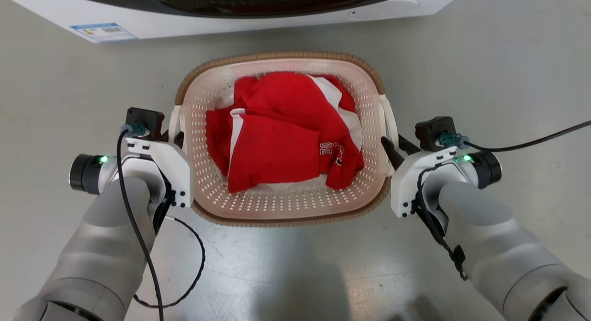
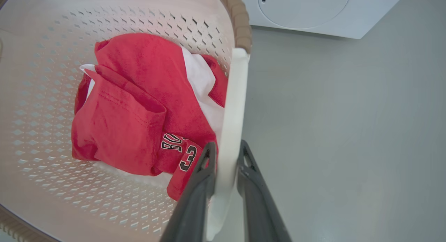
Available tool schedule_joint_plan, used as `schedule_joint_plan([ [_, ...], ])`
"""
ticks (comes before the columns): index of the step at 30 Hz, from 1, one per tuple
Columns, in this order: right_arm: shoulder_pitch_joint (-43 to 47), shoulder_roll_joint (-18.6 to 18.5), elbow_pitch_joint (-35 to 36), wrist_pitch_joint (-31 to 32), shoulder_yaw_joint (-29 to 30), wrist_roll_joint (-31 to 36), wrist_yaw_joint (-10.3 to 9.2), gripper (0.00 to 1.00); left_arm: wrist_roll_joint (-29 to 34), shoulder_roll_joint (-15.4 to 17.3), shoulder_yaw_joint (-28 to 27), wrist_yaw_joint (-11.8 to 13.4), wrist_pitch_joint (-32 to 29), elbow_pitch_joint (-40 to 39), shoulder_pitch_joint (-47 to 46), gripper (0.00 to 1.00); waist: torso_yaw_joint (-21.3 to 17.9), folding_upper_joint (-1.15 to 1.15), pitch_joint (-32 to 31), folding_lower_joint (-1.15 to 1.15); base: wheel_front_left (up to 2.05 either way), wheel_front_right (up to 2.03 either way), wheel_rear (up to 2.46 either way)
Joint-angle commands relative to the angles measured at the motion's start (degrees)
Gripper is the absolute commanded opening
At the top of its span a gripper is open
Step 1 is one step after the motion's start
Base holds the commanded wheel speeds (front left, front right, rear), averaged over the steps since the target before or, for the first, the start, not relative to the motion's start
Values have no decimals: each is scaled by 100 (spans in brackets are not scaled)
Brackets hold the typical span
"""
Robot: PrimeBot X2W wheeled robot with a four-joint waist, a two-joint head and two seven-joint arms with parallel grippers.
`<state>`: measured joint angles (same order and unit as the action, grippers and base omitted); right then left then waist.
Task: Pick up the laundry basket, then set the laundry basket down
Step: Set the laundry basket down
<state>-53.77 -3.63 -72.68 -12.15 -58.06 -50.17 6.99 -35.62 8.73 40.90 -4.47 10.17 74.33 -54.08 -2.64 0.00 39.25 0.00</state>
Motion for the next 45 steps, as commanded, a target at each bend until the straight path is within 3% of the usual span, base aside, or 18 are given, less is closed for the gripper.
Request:
schedule_joint_plan([
  [1,107,75,39,-96,-142,172,50,0,86,161,-48,37,112,-82,-216,0,44,0,102,0,0,0,0],
  [25,-96,75,-43,-251,-31,198,50,0,-19,183,27,49,73,-52,-418,0,60,0,425,0,0,0,0],
  [26,-124,75,-48,-259,8,198,50,9,-61,178,-11,96,65,-51,-417,39,59,0,434,0,0,0,0],
  [27,-155,75,-56,-268,56,207,50,40,-86,173,-29,127,53,-50,-415,90,56,0,440,0,0,0,0],
  [28,-169,75,-62,-273,90,225,50,40,-99,168,-34,143,36,-49,-414,100,54,0,446,0,0,0,0],
  [29,-174,75,-73,-279,147,260,50,100,-123,164,-52,216,52,-48,-422,100,56,0,457,0,0,0,0],
  [45,57,75,125,-285,689,698,50,100,-262,170,-73,223,228,-42,-264,100,-15,0,161,0,0,0,0],
])
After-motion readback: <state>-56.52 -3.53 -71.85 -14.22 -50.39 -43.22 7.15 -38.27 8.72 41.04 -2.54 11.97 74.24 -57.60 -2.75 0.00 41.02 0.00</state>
